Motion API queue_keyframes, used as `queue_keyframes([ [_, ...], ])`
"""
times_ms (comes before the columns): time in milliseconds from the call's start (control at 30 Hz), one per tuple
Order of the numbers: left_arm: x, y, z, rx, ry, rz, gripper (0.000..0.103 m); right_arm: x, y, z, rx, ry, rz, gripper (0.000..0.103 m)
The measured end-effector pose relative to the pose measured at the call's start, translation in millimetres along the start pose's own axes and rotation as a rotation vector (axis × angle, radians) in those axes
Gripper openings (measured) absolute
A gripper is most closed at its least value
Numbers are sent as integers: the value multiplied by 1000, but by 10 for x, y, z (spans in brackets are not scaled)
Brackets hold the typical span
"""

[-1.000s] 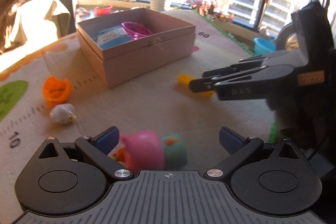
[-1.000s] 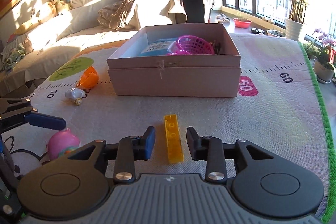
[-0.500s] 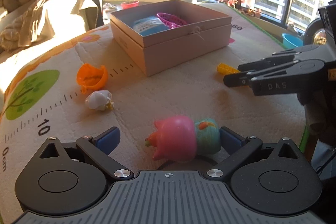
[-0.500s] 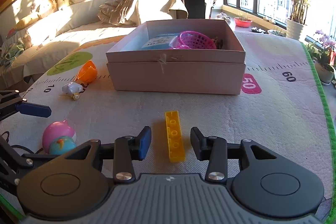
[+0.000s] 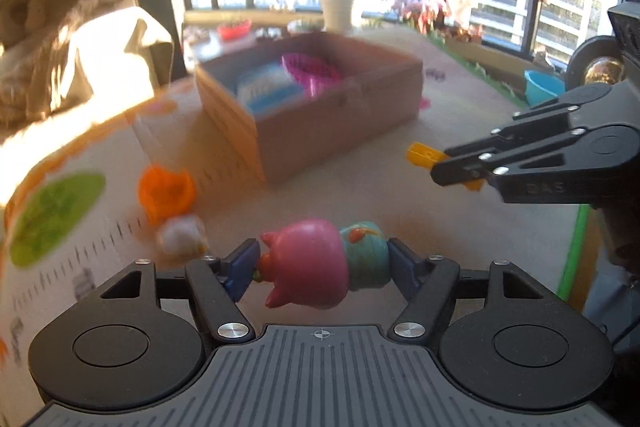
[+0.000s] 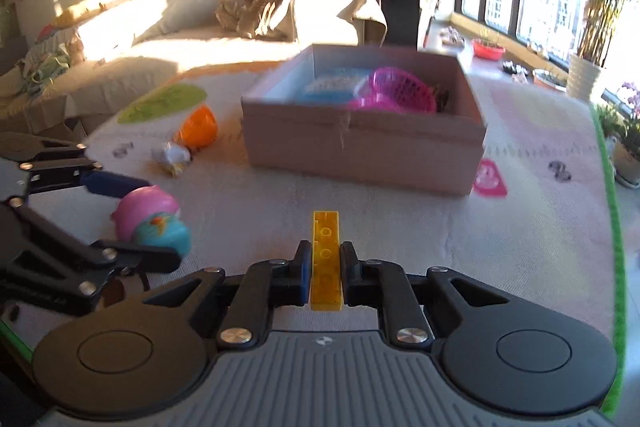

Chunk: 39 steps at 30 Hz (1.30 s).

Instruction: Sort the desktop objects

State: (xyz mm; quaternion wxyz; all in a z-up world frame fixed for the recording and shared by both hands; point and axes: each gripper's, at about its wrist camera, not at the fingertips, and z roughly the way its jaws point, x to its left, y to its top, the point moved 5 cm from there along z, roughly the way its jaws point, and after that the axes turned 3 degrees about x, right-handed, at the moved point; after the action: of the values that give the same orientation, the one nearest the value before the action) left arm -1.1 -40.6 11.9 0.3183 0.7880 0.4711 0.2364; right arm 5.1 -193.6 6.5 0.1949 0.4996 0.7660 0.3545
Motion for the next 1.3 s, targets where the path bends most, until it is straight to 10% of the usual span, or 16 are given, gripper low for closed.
queue_keyframes([
  [233, 151, 832, 77, -232, 75, 29, 74, -292, 800, -377, -201, -31, 47, 14],
  [400, 253, 1086, 413, -238, 82, -10, 83, -456, 1211, -28, -206, -60, 80, 16],
  [500, 327, 895, 332, -228, 66, -15, 96, -519, 1194, 119, -188, -101, 97, 25],
  [900, 898, -100, 467, 19, 211, -198, 94, -122, 655, 256, -78, -61, 12, 41],
  [1067, 1038, -180, 490, 47, 189, -259, 60, 399, 851, 251, -87, 53, -71, 49],
  [1300, 1078, -431, 209, 45, 143, -260, 51, 1055, 1086, 591, -51, 120, -195, 49],
])
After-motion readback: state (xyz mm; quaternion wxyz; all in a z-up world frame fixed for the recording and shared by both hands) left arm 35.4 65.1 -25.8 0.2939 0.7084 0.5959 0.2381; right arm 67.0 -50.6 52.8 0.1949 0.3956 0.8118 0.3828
